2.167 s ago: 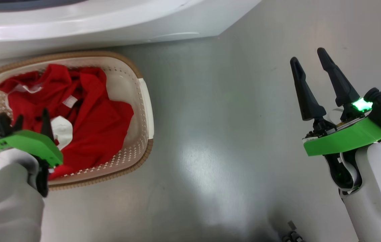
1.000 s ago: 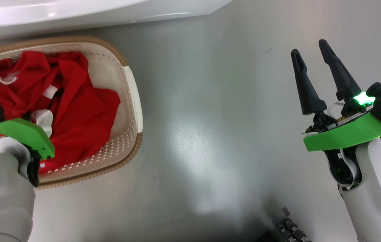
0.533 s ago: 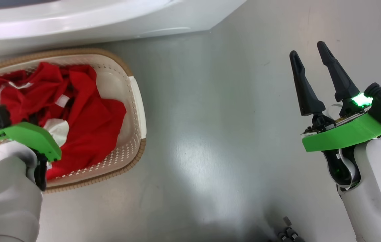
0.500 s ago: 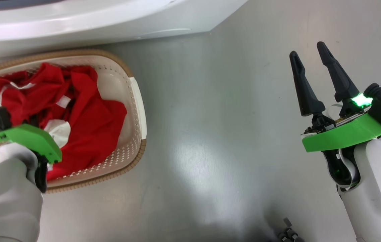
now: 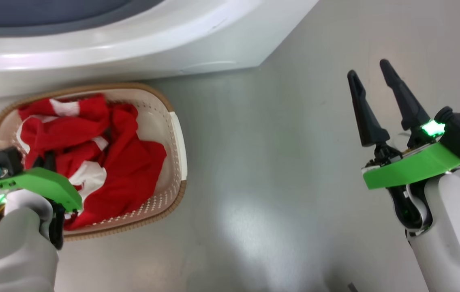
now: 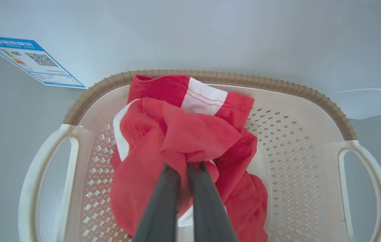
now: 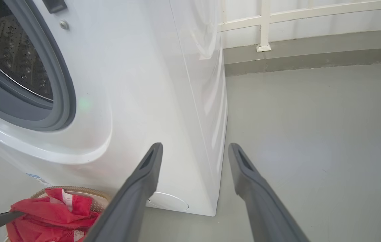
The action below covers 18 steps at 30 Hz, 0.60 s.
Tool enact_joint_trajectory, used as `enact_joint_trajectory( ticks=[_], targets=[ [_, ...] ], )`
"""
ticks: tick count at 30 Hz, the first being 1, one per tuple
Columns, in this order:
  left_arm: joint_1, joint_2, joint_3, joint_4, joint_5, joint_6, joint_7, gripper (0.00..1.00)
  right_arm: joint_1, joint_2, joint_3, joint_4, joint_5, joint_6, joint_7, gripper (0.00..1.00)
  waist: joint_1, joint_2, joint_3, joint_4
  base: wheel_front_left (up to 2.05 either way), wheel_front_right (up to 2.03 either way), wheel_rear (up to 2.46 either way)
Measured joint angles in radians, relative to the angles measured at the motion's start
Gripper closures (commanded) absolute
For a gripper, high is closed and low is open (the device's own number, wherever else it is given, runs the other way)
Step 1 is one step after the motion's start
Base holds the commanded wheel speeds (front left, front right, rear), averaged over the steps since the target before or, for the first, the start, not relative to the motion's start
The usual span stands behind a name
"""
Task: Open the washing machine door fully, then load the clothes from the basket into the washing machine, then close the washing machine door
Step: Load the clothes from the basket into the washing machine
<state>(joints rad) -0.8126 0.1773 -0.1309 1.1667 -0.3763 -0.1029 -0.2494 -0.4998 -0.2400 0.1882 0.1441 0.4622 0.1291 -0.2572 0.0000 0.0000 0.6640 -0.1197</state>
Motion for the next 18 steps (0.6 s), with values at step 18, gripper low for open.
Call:
enact_joint_trajectory(
  ticks=[18],
  targets=[
    [0.271, -0.034, 0.059, -0.33, 0.035, -0.008, 0.0, 1.0, 0.101, -0.012, 0.008, 0.051, 0.015, 0.0, 0.0, 0.0, 0.0, 0.0, -0.211, 0.022, 0.0, 0.0, 0.0]
  ],
)
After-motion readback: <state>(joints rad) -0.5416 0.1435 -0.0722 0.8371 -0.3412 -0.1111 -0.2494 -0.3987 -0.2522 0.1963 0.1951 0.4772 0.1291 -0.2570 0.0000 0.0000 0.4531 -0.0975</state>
